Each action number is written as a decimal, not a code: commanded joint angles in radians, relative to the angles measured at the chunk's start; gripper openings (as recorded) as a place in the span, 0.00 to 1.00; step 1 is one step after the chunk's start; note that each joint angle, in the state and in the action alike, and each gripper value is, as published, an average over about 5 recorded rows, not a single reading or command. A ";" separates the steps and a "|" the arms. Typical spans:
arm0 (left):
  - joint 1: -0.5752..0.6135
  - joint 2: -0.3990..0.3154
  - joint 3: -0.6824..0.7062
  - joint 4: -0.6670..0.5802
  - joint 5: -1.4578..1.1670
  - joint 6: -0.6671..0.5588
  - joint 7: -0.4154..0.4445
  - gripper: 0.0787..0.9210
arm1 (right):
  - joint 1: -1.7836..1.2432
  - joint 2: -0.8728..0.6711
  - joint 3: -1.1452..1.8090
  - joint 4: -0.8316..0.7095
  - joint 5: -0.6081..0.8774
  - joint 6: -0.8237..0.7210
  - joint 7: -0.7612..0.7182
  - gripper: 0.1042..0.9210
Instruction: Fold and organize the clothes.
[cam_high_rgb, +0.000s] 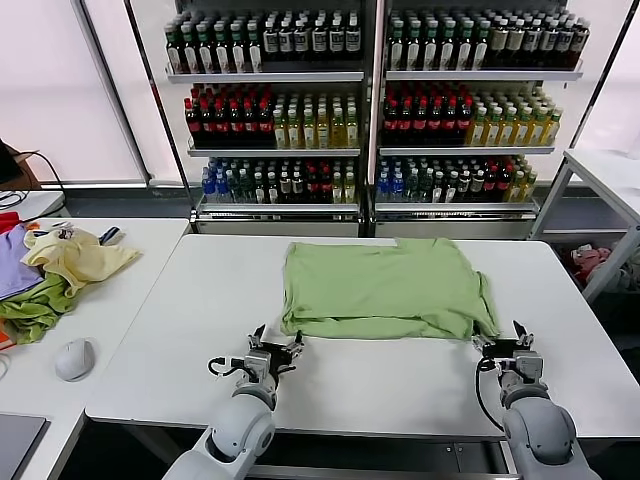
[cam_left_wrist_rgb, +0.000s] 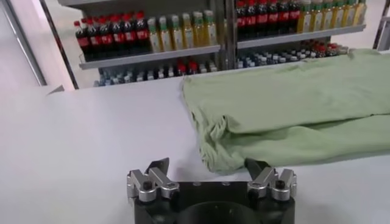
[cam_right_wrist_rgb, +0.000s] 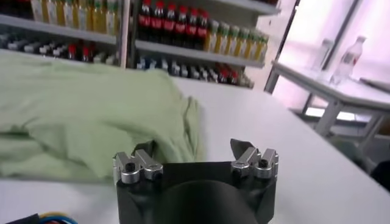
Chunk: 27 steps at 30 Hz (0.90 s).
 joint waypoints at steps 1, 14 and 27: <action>-0.027 -0.004 -0.003 0.033 -0.057 0.003 0.000 0.73 | 0.009 0.001 -0.007 -0.034 0.044 -0.064 0.008 0.75; -0.031 0.018 0.010 0.033 -0.078 -0.053 0.042 0.30 | 0.031 -0.019 -0.027 -0.075 0.071 -0.038 -0.044 0.28; -0.013 0.057 0.011 0.014 -0.081 -0.096 0.084 0.01 | -0.008 -0.040 -0.010 -0.037 0.068 -0.008 -0.076 0.07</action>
